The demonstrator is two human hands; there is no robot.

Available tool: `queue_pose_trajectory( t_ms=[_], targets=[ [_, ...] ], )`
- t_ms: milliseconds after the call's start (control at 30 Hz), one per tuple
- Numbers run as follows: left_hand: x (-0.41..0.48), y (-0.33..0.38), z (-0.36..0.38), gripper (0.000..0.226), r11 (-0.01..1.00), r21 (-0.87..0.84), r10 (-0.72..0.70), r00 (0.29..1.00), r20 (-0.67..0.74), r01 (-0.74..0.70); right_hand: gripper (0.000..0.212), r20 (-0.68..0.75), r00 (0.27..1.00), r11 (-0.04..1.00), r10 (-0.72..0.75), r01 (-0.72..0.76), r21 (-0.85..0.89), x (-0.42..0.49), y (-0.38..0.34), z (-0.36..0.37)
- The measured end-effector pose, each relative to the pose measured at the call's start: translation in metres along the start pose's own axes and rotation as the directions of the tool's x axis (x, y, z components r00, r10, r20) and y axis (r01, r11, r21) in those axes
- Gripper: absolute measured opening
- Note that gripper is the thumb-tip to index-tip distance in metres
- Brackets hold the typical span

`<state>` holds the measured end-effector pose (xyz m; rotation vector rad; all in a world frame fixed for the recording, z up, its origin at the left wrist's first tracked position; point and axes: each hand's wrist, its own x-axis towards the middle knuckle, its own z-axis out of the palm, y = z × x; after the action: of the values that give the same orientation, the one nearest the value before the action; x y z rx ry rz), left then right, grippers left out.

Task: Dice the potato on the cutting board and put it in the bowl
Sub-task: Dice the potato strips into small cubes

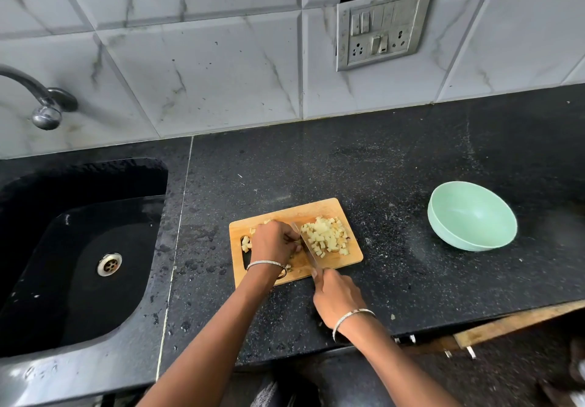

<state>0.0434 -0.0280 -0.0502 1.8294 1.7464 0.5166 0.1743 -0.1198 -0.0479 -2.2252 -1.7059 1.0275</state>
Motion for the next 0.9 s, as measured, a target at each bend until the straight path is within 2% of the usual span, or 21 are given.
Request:
queue_pose_trajectory(
  t_ms=[133, 300, 467, 633, 900],
  targets=[
    [0.001, -0.001, 0.001, 0.015, 0.998, -0.057, -0.029, 1.0, -0.01, 0.028, 0.035, 0.01, 0.999, 0.999, 0.036, -0.036, -0.022, -0.003, -0.003, 0.004],
    [0.002, -0.003, 0.002, 0.017, 0.99, -0.12, -0.075, 0.997, -0.012, 0.073, 0.042, -0.029, 1.0, 0.999, 0.003, -0.004, -0.038, -0.029, 0.02, 0.004],
    [0.001, -0.005, 0.003, 0.023, 0.982, -0.154, -0.113, 0.994, -0.008, 0.111, 0.038, -0.069, 0.996, 0.999, -0.05, 0.05, -0.003, -0.026, 0.029, 0.001],
    [-0.003, -0.004, -0.001, 0.019, 0.986, -0.122, -0.118, 0.993, -0.001, 0.117, 0.039, -0.097, 0.991, 0.995, -0.094, 0.095, 0.014, -0.021, 0.025, 0.001],
    [-0.005, -0.007, 0.005, 0.019, 0.979, -0.159, -0.135, 0.99, -0.047, 0.126, 0.035, -0.059, 0.993, 0.994, -0.1, 0.102, 0.029, -0.02, 0.021, 0.001]
  ],
)
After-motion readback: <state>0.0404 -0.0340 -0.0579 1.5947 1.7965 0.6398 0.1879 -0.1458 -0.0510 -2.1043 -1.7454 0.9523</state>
